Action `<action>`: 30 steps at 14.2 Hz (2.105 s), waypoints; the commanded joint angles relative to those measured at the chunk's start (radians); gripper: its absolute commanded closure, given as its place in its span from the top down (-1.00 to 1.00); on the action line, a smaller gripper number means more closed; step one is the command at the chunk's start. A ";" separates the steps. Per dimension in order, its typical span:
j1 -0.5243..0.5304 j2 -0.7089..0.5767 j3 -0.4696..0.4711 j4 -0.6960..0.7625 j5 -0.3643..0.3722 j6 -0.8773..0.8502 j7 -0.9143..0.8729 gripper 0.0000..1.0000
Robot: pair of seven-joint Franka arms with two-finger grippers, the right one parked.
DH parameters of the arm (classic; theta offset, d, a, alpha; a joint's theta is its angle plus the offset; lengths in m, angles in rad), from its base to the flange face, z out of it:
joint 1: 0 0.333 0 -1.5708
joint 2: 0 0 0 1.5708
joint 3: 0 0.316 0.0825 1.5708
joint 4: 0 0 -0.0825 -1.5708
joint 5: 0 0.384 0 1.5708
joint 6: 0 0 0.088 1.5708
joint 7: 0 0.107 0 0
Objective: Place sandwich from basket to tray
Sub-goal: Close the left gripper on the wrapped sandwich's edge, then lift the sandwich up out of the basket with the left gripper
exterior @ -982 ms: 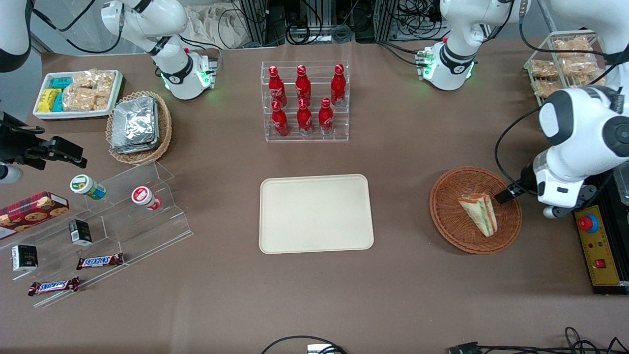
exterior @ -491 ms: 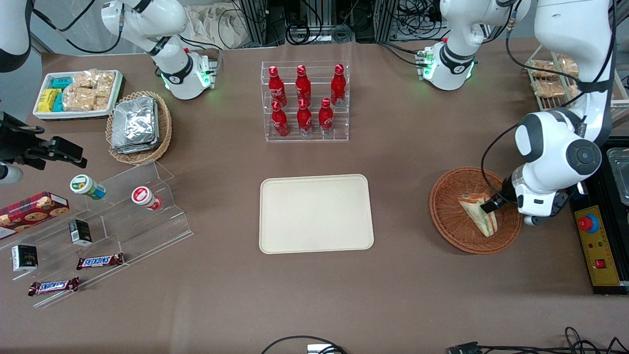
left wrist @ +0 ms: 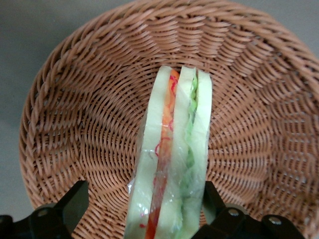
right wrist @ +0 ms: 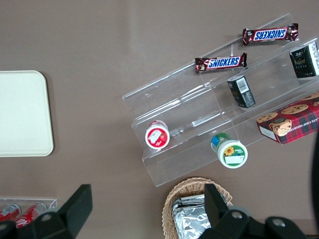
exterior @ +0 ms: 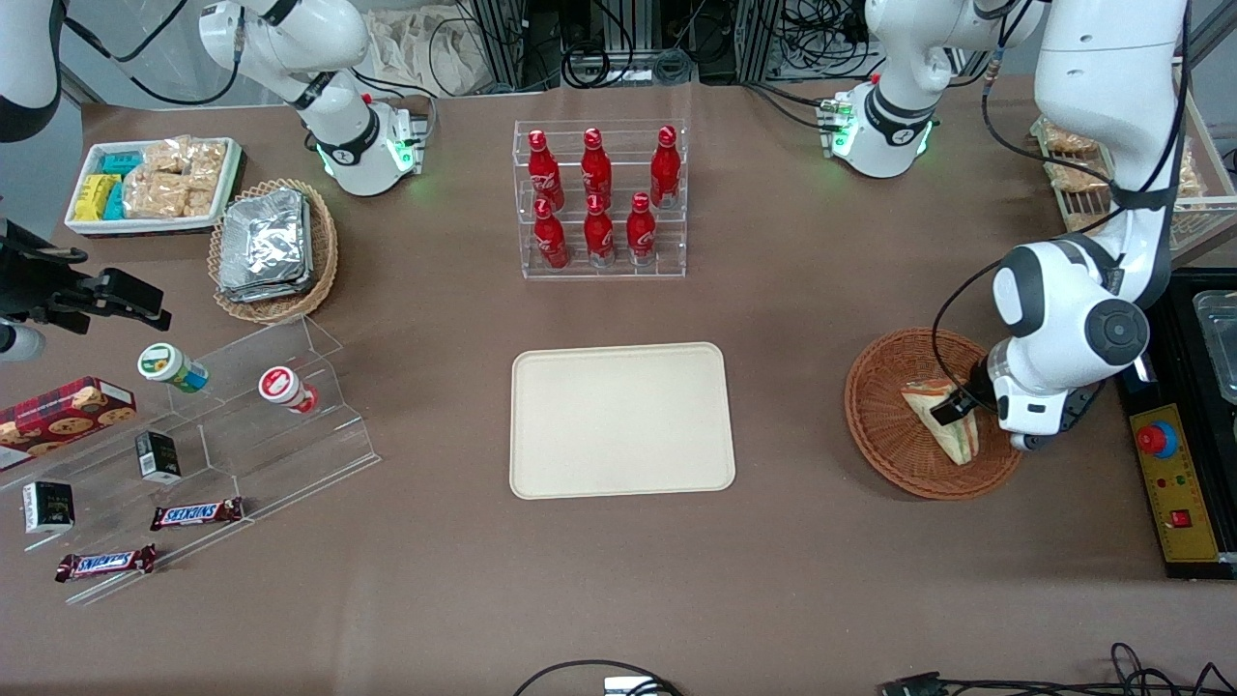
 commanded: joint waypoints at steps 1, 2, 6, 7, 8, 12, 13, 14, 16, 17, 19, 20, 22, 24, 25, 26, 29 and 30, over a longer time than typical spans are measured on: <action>0.004 0.027 -0.004 0.016 -0.011 0.021 -0.008 0.66; 0.002 0.033 -0.004 0.022 -0.011 0.020 -0.008 0.18; -0.002 0.051 -0.009 0.026 -0.010 0.018 -0.007 -0.32; -0.002 0.048 -0.009 0.028 -0.010 0.014 -0.005 -0.49; -0.001 0.047 -0.007 0.029 -0.010 0.012 -0.002 -0.48; -0.002 0.033 -0.007 0.054 -0.007 -0.005 0.006 -0.83; -0.004 0.021 -0.007 0.080 0.005 -0.056 0.006 -0.87; -0.004 0.016 -0.006 0.126 0.010 -0.139 0.012 -0.91; 0.001 0.011 -0.006 0.260 0.010 -0.361 0.088 -0.97; 0.002 0.010 -0.003 0.331 0.010 -0.450 0.116 -0.98; 0.001 0.011 -0.004 0.445 0.008 -0.560 0.112 -0.98; 0.001 0.008 -0.004 0.488 0.007 -0.600 0.121 -0.98; -0.005 0.001 -0.009 0.574 0.004 -0.698 0.139 -0.97; -0.014 0.007 -0.022 0.673 -0.001 -0.779 0.180 -0.96; -0.019 0.013 -0.048 0.709 0.002 -0.793 0.179 -0.93; -0.019 0.013 -0.076 0.724 -0.004 -0.793 0.173 -0.92; -0.019 0.053 -0.188 0.767 0.004 -0.775 0.171 -0.81; -0.019 0.095 -0.226 0.793 0.002 -0.758 0.165 -0.82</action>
